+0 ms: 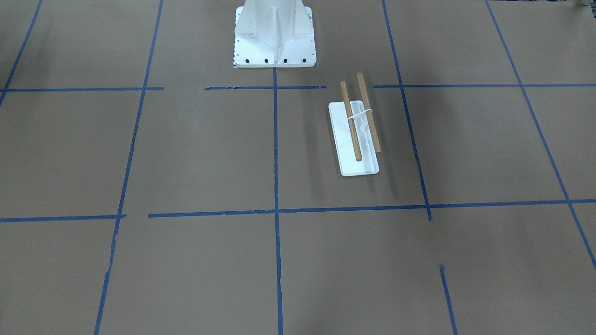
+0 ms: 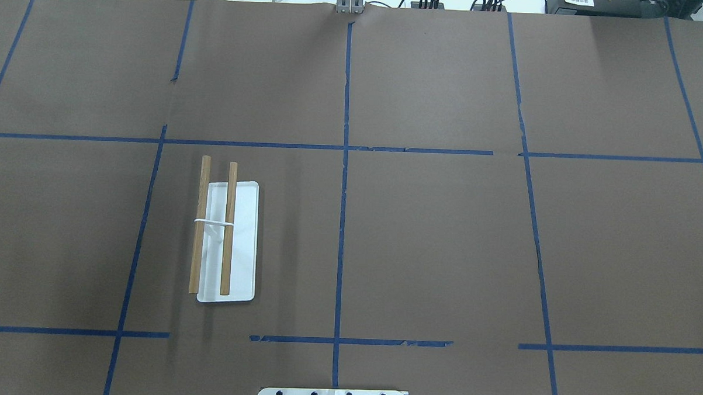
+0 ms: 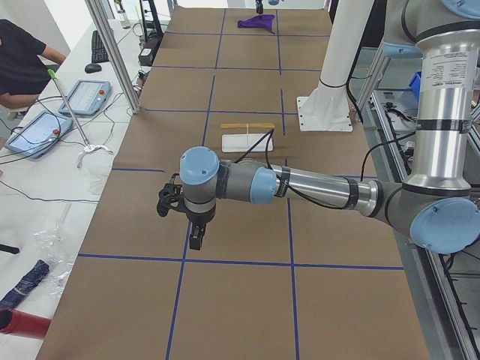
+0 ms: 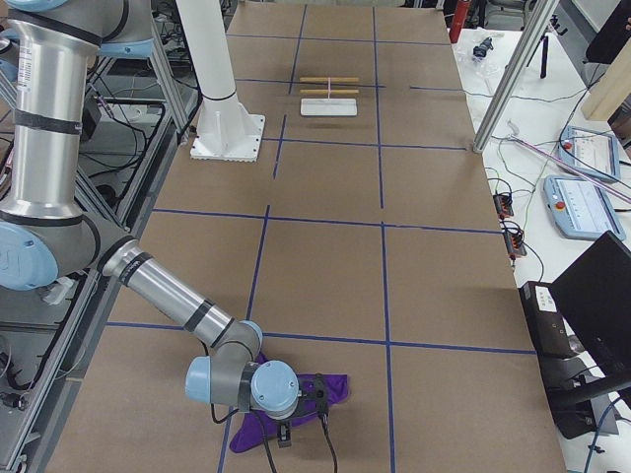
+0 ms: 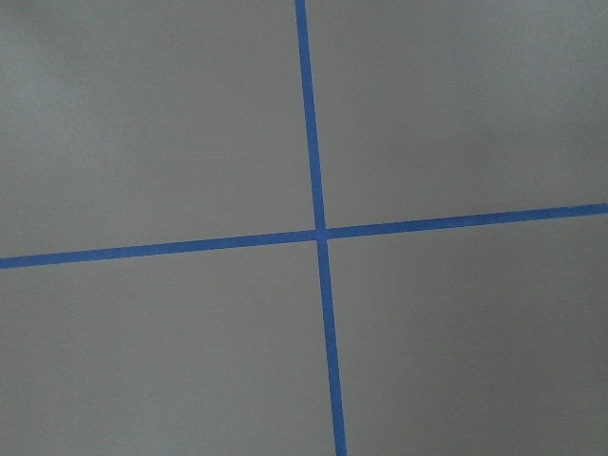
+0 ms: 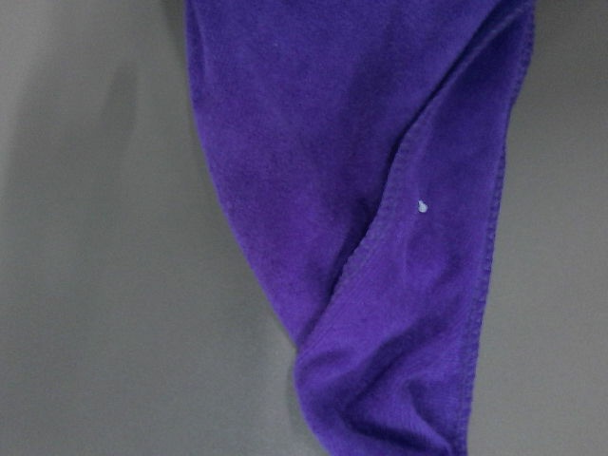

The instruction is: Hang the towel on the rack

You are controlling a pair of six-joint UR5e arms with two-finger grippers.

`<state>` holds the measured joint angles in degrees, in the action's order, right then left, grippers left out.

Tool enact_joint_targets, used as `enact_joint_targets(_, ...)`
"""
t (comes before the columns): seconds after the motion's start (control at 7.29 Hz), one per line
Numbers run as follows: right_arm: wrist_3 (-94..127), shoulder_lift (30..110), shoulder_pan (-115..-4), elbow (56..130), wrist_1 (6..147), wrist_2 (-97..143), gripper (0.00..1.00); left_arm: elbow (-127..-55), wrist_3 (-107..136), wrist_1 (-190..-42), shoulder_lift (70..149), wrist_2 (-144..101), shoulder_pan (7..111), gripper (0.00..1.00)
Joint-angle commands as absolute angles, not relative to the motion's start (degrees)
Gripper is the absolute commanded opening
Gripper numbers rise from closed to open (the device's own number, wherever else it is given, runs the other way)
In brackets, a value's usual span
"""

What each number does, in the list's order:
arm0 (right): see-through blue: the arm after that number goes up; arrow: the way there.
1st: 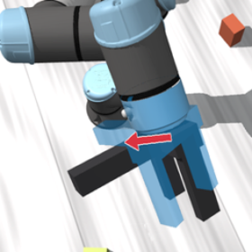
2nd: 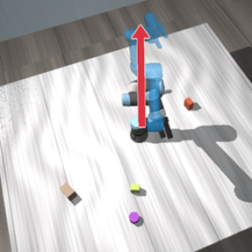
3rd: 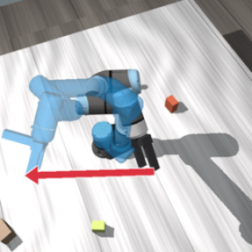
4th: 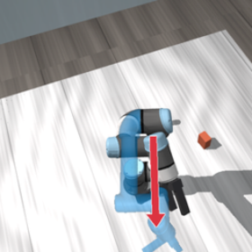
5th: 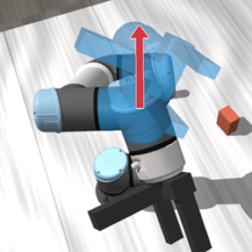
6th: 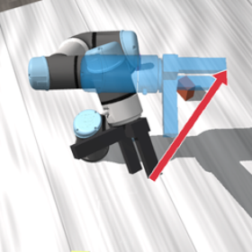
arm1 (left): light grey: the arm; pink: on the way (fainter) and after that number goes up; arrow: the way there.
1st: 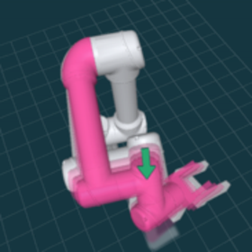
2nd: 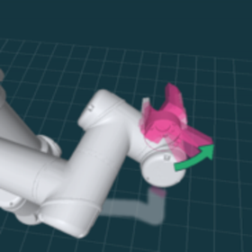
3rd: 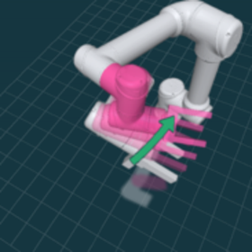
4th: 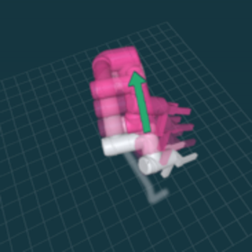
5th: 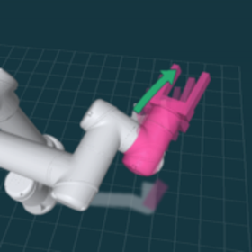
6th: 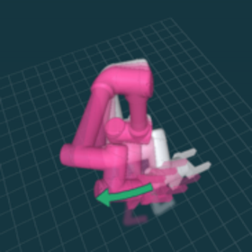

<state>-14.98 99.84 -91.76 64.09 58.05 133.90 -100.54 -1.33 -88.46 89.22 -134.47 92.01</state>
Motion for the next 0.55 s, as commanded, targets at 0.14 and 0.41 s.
enact_joint_targets(0.14, -14.9, 97.1, -90.4, 59.9, 57.7, 133.9, 1.00, -100.9, -1.2, -88.5, 89.3, -134.5, 92.0, 1.00)
enact_joint_targets(0.41, -14.9, 97.2, -90.4, 59.9, 57.7, 134.0, 1.00, -100.9, -1.2, -88.5, 89.3, -134.5, 92.0, 1.00)
